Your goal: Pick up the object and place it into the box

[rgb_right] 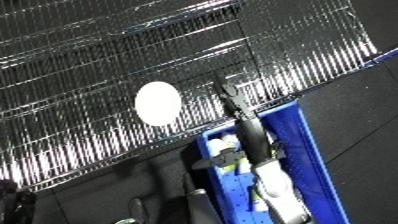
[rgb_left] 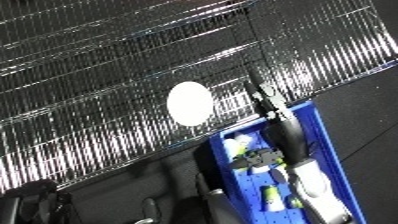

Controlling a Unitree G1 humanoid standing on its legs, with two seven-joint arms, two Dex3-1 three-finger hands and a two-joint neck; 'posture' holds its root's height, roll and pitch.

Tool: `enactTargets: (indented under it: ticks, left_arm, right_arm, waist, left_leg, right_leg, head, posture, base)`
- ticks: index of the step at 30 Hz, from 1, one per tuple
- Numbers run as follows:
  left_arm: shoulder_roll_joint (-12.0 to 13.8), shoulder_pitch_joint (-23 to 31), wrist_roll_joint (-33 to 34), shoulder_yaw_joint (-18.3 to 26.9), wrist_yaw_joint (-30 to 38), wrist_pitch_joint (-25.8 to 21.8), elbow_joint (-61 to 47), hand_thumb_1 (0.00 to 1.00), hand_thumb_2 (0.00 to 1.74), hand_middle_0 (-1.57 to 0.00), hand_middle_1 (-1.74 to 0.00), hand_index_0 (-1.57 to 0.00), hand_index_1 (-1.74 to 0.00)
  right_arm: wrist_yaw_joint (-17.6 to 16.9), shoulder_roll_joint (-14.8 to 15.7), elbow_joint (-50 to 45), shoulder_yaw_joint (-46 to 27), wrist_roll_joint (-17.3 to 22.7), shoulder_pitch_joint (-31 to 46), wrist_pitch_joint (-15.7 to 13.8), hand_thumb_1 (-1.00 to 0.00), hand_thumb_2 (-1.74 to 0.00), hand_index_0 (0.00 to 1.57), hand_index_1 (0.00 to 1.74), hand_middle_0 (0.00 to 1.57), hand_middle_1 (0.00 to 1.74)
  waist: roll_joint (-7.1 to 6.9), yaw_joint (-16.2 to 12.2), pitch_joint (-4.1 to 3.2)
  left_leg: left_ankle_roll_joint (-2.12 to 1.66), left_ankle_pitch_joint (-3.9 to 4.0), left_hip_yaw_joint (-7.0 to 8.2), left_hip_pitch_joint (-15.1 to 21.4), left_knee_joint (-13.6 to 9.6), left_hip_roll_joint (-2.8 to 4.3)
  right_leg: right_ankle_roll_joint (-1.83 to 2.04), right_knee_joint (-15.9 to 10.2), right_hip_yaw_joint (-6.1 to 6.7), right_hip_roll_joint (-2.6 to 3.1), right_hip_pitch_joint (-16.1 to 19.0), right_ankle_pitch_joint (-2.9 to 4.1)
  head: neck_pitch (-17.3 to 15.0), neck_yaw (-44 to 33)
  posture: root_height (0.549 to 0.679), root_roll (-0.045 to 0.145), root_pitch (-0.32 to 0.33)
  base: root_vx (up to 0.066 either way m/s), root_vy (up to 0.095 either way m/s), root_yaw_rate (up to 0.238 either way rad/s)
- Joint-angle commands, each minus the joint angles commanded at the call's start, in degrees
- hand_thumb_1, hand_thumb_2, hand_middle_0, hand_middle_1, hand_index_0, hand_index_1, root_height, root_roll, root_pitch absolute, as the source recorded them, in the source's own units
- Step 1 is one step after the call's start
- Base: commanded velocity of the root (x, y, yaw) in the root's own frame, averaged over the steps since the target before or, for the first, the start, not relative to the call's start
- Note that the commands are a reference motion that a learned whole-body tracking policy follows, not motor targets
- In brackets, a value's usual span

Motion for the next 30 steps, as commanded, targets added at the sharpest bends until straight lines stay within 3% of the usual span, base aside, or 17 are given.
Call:
enactTargets:
  ticks: [7, 14, 19, 30]
  left_arm:
    - [0.0, 0.1, 0.0, -0.5, 0.2, 0.6, 0.0, 1.0, 1.74, -1.57, -1.74, -1.57, -1.74]
    - [0.3, -0.1, -0.1, -1.2, 1.2, 0.8, -0.5, 1.0, 1.74, -1.57, -1.74, -1.57, -1.74]
    - [0.6, 0.1, -0.3, -1.4, 1.8, 0.9, -1.0, 1.0, 1.74, -1.57, -1.74, -1.57, -1.74]
    - [1.4, 0.8, -1.1, -1.8, 3.0, 0.6, -2.3, 1.0, 1.74, -1.57, -1.74, -1.57, -1.74]
  right_arm:
    - [1.2, 0.8, 1.6, 0.8, 1.1, -1.8, -0.2, 0.0, 0.0, 0.0, 0.0, 0.0, 0.0]
    - [2.0, 1.4, 3.0, 1.3, 1.5, -3.9, -0.2, 0.0, 0.0, 0.0, 0.0, 0.0, 0.0]
    - [1.8, 1.3, 3.5, 1.4, 1.9, -5.2, -0.3, 0.0, 0.0, 0.0, 0.0, 0.0, 0.0]
    - [-0.8, 0.3, 4.7, 0.9, 3.3, -8.1, -0.9, 0.0, 0.0, 0.0, 0.0, 0.0, 0.0]
  waist:
    - [0.38, 0.6, 0.33]
    - [0.89, 1.0, 1.14]
    - [1.31, 1.2, 1.48]
    - [1.97, 1.4, 1.48]
  left_leg:
    - [0.2, -0.67, 0.02, -0.9, 2.0, -0.34]
    - [0.39, -1.37, 0.07, -2.1, 3.9, -0.78]
    - [0.62, -1.86, 0.27, -3.5, 5.4, -1.03]
    - [1.04, -3.08, 0.59, -7.2, 8.6, -0.95]
  right_leg:
    - [-0.26, 2.3, -0.14, -0.11, -1.3, -0.55]
    - [-0.46, 4.6, -0.2, -0.18, -2.9, -1.09]
    - [-0.7, 6.3, -0.25, -0.14, -4.7, -1.5]
    - [-1.06, 9.2, -0.33, -0.06, -8.7, -2.09]
  head:
    - [-0.5, 1.0]
    - [0.1, 2.0]
    - [1.7, 4.0]
    - [5.8, 6.5]
  posture:
    - [0.621, 0.056, -0.001]
    - [0.615, 0.057, -0.006]
    - [0.609, 0.057, -0.001]
    - [0.599, 0.054, 0.025]
  base:
    - [0.067, 0.019, 0.079]
    - [0.055, 0.028, 0.089]
    - [0.039, 0.033, 0.068]
    - [0.019, 0.025, 0.027]
